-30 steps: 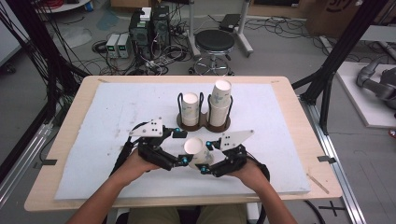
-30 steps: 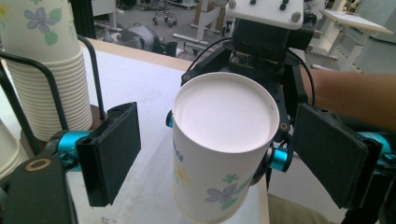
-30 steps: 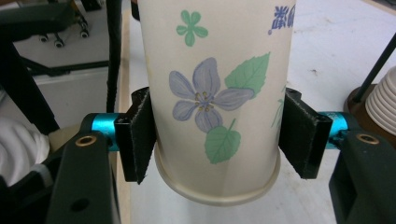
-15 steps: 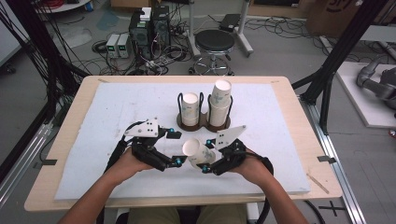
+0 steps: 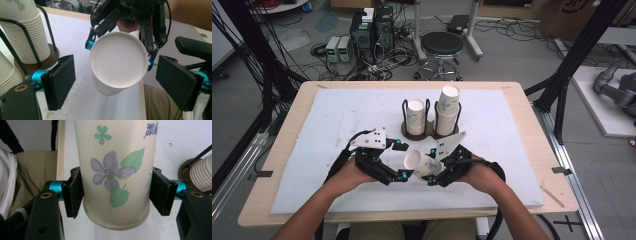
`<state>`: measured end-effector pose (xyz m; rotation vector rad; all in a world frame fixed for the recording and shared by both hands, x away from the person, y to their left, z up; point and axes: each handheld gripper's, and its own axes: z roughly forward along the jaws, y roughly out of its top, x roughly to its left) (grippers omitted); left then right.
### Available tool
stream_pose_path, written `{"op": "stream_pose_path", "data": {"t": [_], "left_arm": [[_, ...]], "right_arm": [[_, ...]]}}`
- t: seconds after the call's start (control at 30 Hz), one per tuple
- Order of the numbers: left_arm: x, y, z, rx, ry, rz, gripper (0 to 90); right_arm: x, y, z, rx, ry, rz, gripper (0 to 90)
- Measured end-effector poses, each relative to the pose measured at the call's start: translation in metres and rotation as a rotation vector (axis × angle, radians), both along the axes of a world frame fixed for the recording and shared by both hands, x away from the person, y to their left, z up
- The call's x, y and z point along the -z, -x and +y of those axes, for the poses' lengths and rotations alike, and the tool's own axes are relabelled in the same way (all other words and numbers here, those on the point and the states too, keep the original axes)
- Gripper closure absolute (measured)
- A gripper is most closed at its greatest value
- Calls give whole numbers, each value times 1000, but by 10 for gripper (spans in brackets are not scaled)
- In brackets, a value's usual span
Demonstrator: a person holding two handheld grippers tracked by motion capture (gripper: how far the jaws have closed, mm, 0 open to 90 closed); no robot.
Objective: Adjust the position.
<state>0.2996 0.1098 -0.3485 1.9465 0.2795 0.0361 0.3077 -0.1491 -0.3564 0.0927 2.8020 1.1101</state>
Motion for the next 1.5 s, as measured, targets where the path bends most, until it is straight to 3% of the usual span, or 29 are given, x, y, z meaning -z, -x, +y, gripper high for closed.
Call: {"op": "stream_pose_path", "data": {"t": [0.17,0.43,0.67,0.97,1.23,1.5], "left_arm": [[1,-1,-2,14,-22,-2,164],[3,-1,-6,34,-64,3,181],[6,-2,-9,64,-97,11,230],[10,-4,-12,76,-136,24,267],[13,-4,-15,103,-160,34,353],[15,-4,-16,99,-152,27,366]], "right_arm": [[-3,-1,4,-11,21,3,355],[-9,-1,18,-46,132,7,355],[-10,0,26,-60,199,30,355],[-8,0,28,-68,231,49,355],[-7,1,30,-66,260,53,355],[-5,1,29,-58,270,62,329]]}}
